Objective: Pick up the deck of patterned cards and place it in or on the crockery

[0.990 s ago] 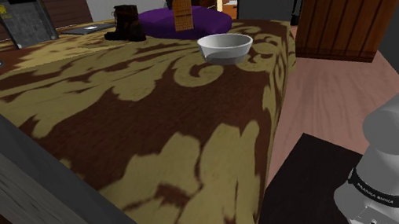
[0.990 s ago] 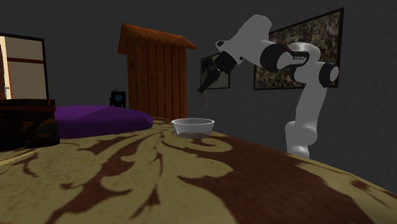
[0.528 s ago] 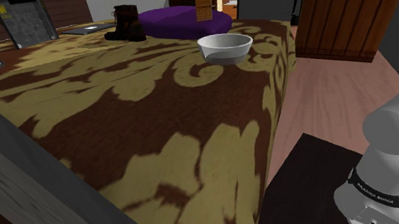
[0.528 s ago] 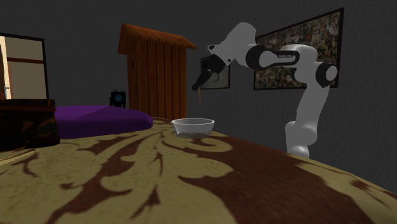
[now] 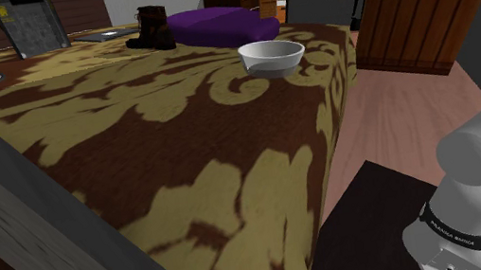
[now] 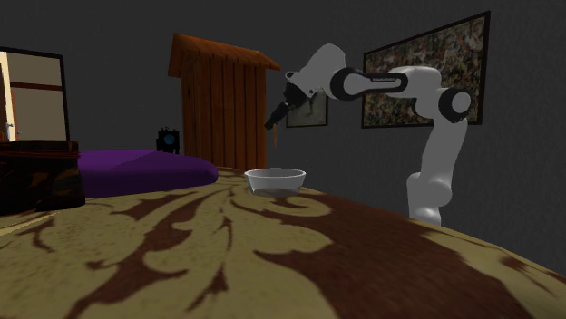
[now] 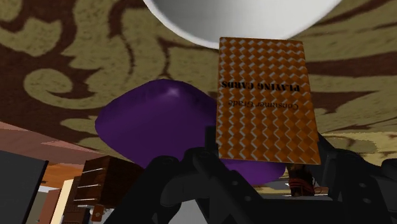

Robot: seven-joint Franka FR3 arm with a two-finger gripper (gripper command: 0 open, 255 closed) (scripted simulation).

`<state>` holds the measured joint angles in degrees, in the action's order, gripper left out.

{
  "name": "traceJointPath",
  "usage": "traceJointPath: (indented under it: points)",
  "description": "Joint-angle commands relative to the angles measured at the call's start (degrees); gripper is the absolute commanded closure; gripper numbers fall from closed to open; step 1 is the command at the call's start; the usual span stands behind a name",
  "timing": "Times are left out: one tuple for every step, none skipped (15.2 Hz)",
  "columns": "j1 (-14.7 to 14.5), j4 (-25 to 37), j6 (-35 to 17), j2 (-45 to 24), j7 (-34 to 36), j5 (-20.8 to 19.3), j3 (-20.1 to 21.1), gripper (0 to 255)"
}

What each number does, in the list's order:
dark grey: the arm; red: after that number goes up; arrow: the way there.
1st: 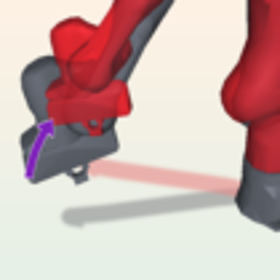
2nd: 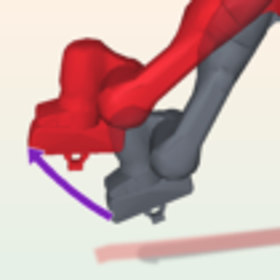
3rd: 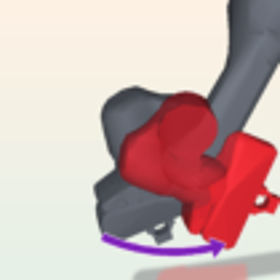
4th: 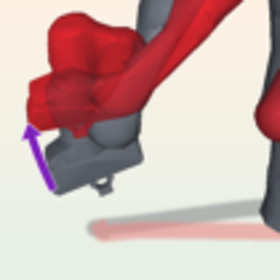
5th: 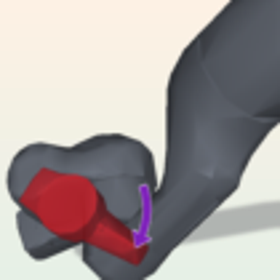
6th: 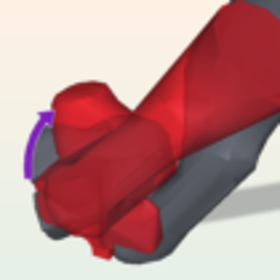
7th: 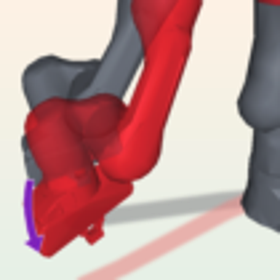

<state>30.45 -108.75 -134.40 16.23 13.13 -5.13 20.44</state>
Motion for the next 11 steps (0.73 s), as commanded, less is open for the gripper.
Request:
traceJointPath:
  points:
    - [-0.05,-1.91,-1.43,0.63,-1.17,0.69,-0.84,255]
    - [-0.07,-2.80,-2.20,0.75,-1.07,0.66,-0.83,255]
    - [-0.07,-3.66,-2.96,0.86,-0.97,0.62,-0.81,255]
    - [-0.07,-4.52,-3.73,0.95,-0.86,0.58,-0.78,255]
    - [-0.07,-5.36,-4.49,1.03,-0.74,0.53,-0.75,255]
    - [-0.06,-6.19,-5.25,1.10,-0.62,0.48,-0.71,255]
    - [-0.05,-7.00,-6.01,1.15,-0.50,0.41,-0.67,255]
    - [-0.04,-7.80,-6.77,1.20,-0.36,0.34,-0.63,255]
    - [-0.02,-8.59,-7.53,1.22,-0.22,0.26,-0.58,255]
    - [0.00,-9.37,-8.28,1.24,-0.08,0.17,-0.52,255]
    - [0.03,-10.13,-9.04,1.25,0.08,0.07,-0.46,255]
